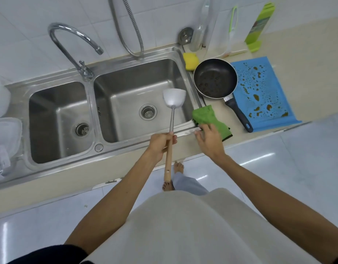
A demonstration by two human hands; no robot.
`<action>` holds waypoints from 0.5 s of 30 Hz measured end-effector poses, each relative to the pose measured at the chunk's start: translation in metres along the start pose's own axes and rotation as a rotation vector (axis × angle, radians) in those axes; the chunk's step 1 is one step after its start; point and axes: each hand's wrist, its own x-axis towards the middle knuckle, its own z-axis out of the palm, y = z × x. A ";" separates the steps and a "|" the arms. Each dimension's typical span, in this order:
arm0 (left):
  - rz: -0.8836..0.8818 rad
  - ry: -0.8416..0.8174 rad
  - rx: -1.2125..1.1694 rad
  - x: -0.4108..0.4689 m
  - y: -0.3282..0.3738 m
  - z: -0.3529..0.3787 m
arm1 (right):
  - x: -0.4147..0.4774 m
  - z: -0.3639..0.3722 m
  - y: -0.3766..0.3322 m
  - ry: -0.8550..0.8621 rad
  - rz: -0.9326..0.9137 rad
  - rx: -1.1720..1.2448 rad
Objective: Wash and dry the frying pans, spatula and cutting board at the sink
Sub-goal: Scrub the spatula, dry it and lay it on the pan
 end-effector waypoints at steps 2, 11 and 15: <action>-0.015 -0.066 0.040 0.005 -0.001 0.010 | -0.011 -0.004 -0.016 -0.023 0.127 0.244; 0.075 -0.029 0.185 0.003 -0.007 0.083 | -0.046 -0.038 -0.040 -0.194 0.641 0.882; 0.182 -0.059 0.259 -0.004 -0.003 0.125 | -0.046 -0.066 -0.015 -0.095 0.621 0.879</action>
